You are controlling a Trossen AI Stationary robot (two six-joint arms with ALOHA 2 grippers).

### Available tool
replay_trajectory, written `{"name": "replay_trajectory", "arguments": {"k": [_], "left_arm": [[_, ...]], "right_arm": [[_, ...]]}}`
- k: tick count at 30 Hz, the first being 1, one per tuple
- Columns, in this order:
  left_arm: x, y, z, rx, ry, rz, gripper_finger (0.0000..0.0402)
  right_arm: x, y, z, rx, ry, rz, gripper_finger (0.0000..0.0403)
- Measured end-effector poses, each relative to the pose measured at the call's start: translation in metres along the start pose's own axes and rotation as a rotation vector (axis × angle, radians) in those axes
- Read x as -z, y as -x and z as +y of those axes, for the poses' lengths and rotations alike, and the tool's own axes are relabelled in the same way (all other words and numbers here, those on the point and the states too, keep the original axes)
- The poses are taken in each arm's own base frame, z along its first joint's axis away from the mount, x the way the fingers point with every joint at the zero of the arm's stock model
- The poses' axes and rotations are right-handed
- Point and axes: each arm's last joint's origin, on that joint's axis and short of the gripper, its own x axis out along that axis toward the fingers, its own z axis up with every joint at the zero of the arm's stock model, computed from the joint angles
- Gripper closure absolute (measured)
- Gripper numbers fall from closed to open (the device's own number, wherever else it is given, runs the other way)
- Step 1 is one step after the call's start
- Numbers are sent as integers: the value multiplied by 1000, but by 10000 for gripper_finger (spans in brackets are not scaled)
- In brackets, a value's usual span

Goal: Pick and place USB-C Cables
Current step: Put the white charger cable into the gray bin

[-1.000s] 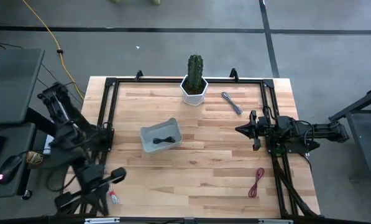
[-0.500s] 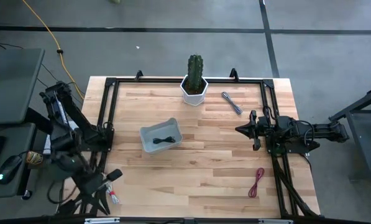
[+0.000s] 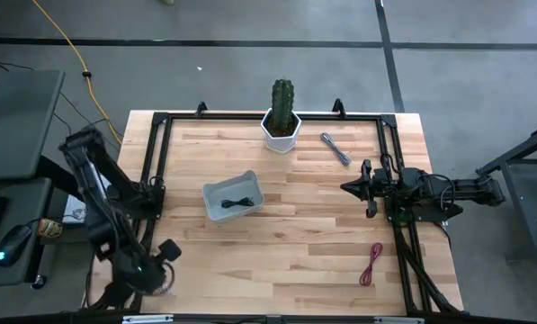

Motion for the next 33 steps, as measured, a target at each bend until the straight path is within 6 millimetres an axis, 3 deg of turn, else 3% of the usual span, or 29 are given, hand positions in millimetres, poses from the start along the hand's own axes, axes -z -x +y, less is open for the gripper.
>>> {"name": "replay_trajectory", "arguments": {"k": [8,17,22,33], "left_arm": [[-5,-50,-4,-5,-38,185,401],[-4,-91,-1,-84,152,316,401],[2,-112,-4,-54,173,423,401],[9,-125,-11,-81,150,497,401]], "right_arm": [[0,0,0,0,0,0,402],[0,0,0,0,0,0,402],[0,0,0,0,0,1,402],[0,0,0,0,0,1,402]]}}
